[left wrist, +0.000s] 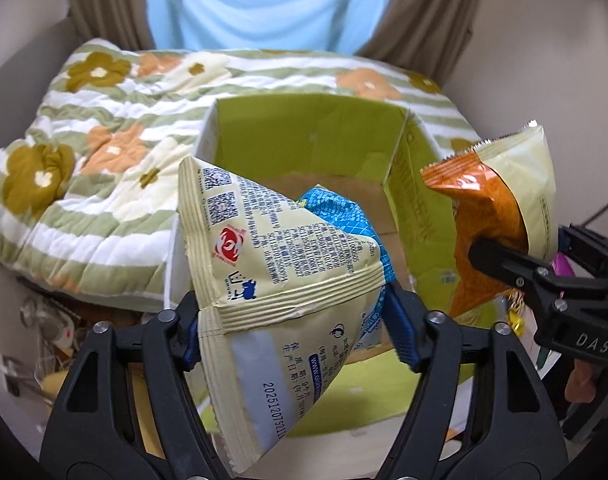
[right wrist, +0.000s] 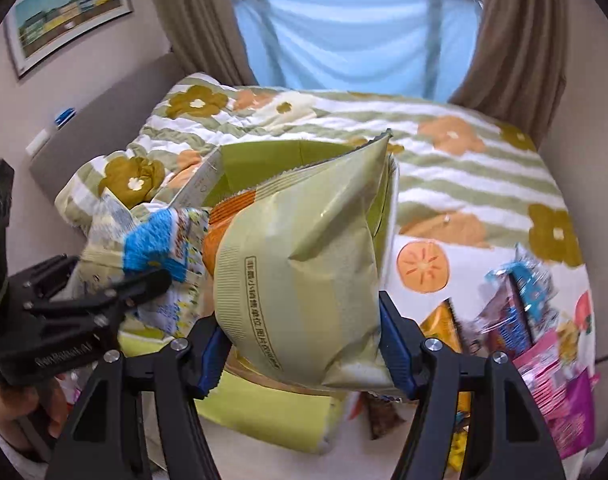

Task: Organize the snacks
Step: 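Lower both held bags into the cardboard box and open both grippers, then withdraw both tools from the box back toward the snack pile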

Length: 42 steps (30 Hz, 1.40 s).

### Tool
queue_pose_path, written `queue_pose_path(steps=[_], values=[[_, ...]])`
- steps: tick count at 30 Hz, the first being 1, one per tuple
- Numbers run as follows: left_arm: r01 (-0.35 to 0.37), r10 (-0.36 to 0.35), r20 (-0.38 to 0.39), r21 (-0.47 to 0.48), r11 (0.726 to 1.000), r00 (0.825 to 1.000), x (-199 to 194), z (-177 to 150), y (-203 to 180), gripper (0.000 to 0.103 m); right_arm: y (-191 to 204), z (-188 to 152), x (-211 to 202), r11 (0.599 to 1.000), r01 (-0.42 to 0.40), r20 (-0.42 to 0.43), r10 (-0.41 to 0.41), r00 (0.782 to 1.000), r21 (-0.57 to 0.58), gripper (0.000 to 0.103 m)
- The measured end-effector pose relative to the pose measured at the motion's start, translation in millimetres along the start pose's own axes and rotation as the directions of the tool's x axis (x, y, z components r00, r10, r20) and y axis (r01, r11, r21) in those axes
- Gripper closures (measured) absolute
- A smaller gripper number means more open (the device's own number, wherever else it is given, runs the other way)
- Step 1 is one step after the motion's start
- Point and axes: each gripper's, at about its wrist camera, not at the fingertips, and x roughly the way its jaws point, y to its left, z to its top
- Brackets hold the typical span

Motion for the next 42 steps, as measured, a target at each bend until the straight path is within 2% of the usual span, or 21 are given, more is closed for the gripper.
queue_pose_path(steps=[3, 4, 10, 13, 16, 24, 26, 28, 31, 36, 42], values=[[-0.004, 0.005, -0.02, 0.044, 0.999, 1.0, 7.9, -3.1, -2.1, 0.006, 2.2, 1.1, 6.7, 0.999, 0.027, -0.023, -0.026, 0.999, 0.029, 0.041], [-0.005, 0.006, -0.018, 0.052, 0.999, 1.0, 8.9, -3.5, -1.1, 0.004, 2.2, 0.8, 8.3, 0.999, 0.035, -0.029, -0.034, 0.999, 0.037, 0.041], [0.036, -0.036, -0.025, -0.004, 0.999, 0.999, 4.6, -11.2, 16.6, 0.004, 3.7, 2.2, 13.7, 0.997, 0.047, -0.061, -0.043, 0.997, 0.059, 0.041], [0.001, -0.001, -0.017, -0.015, 1.0, 1.0, -1.5, -16.6, 21.8, 0.004, 9.8, 4.0, 21.3, 0.998, 0.045, -0.075, -0.04, 0.996, 0.054, 0.04], [-0.048, 0.048, -0.004, -0.038, 0.998, 0.999, -8.3, -20.6, 25.8, 0.004, 13.7, 6.3, 31.5, 0.999, 0.004, -0.085, 0.0, 0.996, 0.053, 0.04], [-0.104, 0.102, -0.026, -0.086, 0.991, 0.994, -10.0, -20.9, 37.4, 0.004, 20.0, 6.3, 64.1, 0.998, -0.05, -0.139, 0.055, 0.989, 0.04, 0.04], [-0.106, 0.104, -0.027, -0.1, 0.989, 0.994, -9.5, -21.4, 37.4, 0.004, 20.1, 5.2, 70.5, 0.998, -0.049, -0.155, 0.053, 0.986, 0.034, 0.032], [-0.111, 0.108, -0.028, -0.102, 0.989, 0.994, -10.1, -23.5, 35.7, 0.004, 19.3, 4.9, 72.7, 0.999, -0.045, -0.15, 0.049, 0.988, 0.028, 0.0], [-0.124, 0.121, -0.036, -0.085, 0.989, 0.992, -9.8, -28.9, 32.7, 0.004, 15.1, 0.7, 66.7, 0.999, -0.045, -0.095, 0.047, 0.994, 0.023, 0.0], [-0.106, 0.103, -0.038, -0.099, 0.989, 0.994, -15.4, -33.5, 30.7, 0.004, 14.5, -11.9, 60.7, 1.0, -0.027, -0.102, 0.026, 0.994, -0.007, 0.0], [-0.111, 0.113, 0.029, -0.085, 0.99, 0.993, -45.0, -30.9, 23.3, 0.004, 21.6, -12.0, 36.5, 0.999, -0.042, -0.068, 0.041, 0.997, -0.011, 0.0]])
